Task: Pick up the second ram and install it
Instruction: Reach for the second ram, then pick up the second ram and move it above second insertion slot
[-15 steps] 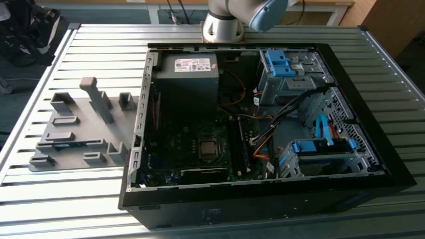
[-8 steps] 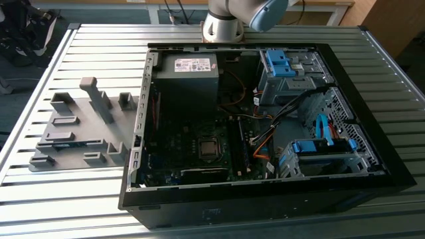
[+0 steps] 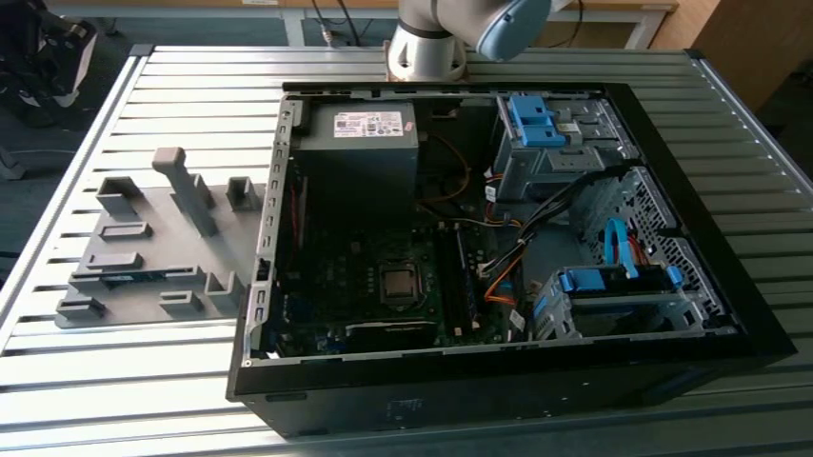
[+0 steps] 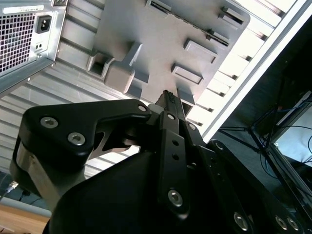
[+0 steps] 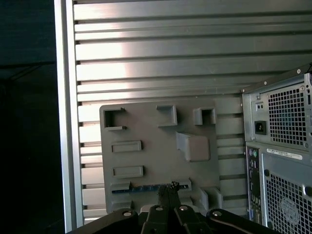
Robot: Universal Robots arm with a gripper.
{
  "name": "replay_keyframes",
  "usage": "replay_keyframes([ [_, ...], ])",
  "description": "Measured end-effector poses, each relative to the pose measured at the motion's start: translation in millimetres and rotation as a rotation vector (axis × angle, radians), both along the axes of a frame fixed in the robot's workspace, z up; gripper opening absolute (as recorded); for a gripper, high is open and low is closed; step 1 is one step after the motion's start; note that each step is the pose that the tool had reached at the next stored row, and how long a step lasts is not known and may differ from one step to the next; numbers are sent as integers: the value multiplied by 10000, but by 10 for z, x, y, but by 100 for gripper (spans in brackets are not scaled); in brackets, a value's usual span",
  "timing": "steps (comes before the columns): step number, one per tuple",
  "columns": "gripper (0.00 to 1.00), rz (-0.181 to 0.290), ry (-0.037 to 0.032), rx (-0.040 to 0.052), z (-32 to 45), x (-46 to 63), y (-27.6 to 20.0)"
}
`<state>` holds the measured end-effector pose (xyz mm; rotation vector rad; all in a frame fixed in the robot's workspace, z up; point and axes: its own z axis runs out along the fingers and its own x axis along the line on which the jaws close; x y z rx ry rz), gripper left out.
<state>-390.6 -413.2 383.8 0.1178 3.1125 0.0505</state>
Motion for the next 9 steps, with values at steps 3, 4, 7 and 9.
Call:
replay_keyframes([
  [3,11,1,0,0,0,-10,0],
  [4,11,3,0,0,0,-10,0],
  [7,11,3,0,0,0,-10,0],
  [9,11,3,0,0,0,-10,0],
])
